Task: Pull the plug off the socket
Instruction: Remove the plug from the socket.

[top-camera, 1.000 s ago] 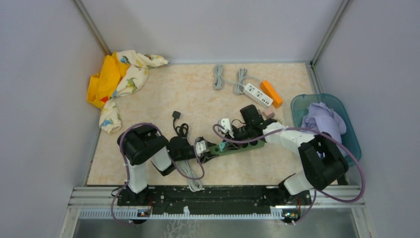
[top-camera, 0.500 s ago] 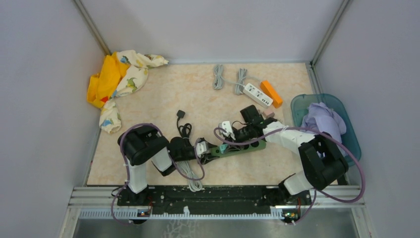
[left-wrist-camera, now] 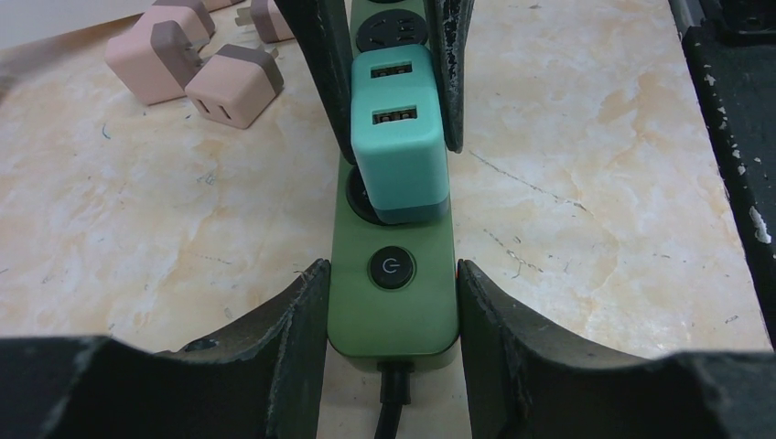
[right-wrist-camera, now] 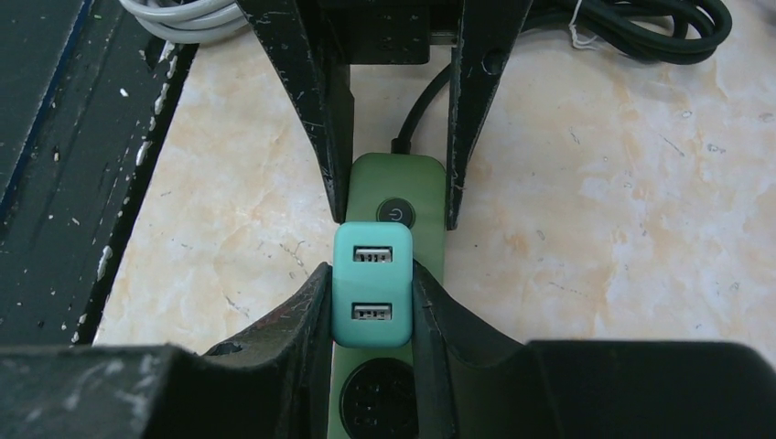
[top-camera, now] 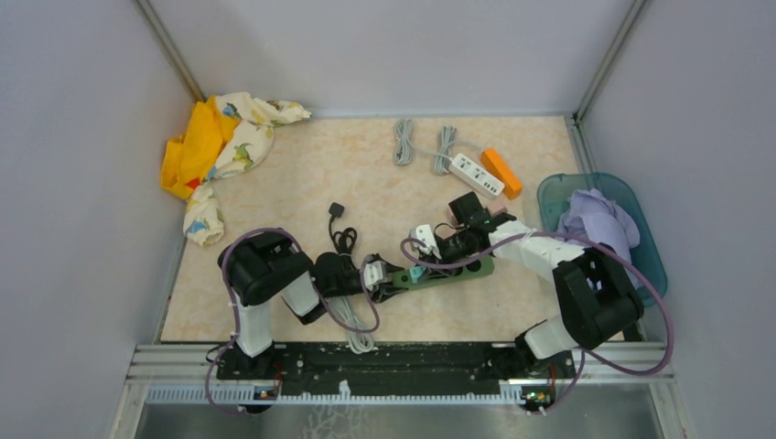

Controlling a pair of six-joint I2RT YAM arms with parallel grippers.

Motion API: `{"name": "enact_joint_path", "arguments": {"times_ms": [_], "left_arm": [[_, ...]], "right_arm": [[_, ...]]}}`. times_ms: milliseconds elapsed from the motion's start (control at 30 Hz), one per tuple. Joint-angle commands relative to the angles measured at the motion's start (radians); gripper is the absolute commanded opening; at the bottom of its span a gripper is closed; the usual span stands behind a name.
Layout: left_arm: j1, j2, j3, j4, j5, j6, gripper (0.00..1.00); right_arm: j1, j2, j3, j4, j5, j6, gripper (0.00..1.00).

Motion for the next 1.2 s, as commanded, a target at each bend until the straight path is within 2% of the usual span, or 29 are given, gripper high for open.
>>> {"name": "enact_joint_path", "arguments": {"times_ms": [0, 167, 300, 367, 500, 600, 700, 833, 900, 967, 1033, 1100, 1167], "left_arm": [[-0.004, 0.008, -0.007, 0.053, 0.022, -0.004, 0.00], [-0.004, 0.007, -0.005, 0.051, 0.024, -0.004, 0.00], [-0.003, 0.008, -0.007, 0.051, 0.023, -0.004, 0.00], [-0.004, 0.008, -0.008, 0.053, 0.024, -0.003, 0.00], [-0.003, 0.008, -0.009, 0.056, 0.026, -0.003, 0.00], [-0.004, 0.006, -0.009, 0.054, 0.026, -0.003, 0.00], [-0.003, 0.006, -0.012, 0.061, 0.025, -0.002, 0.00], [-0.004, 0.008, -0.012, 0.062, 0.024, -0.004, 0.00], [-0.004, 0.008, -0.012, 0.061, 0.024, -0.004, 0.00], [-0.003, 0.008, -0.012, 0.061, 0.024, -0.004, 0.00], [-0.004, 0.009, -0.012, 0.061, 0.024, -0.003, 0.00], [-0.004, 0.008, -0.012, 0.062, 0.024, -0.003, 0.00], [-0.003, 0.009, -0.012, 0.062, 0.025, -0.002, 0.00]], "right_arm": [[0.061, -0.006, 0.041, 0.041, -0.124, 0.019, 0.00], [0.087, -0.011, 0.020, 0.285, -0.054, 0.293, 0.00], [0.057, -0.023, 0.018, 0.327, 0.092, 0.330, 0.00], [0.011, -0.028, 0.022, 0.286, 0.099, 0.278, 0.00], [-0.011, -0.044, 0.032, -0.008, -0.025, -0.082, 0.00], [0.006, -0.038, 0.021, -0.045, -0.153, -0.124, 0.00], [0.064, -0.014, 0.027, 0.026, -0.155, -0.034, 0.00], [0.091, 0.003, 0.007, 0.312, -0.094, 0.313, 0.00], [0.091, 0.002, 0.008, 0.372, -0.027, 0.399, 0.00], [0.077, -0.006, 0.009, 0.367, 0.022, 0.387, 0.00], [0.031, -0.016, 0.008, 0.341, 0.002, 0.350, 0.00], [-0.016, -0.034, 0.007, 0.254, -0.035, 0.224, 0.00], [-0.035, -0.051, 0.004, 0.102, -0.071, 0.018, 0.00]]}}
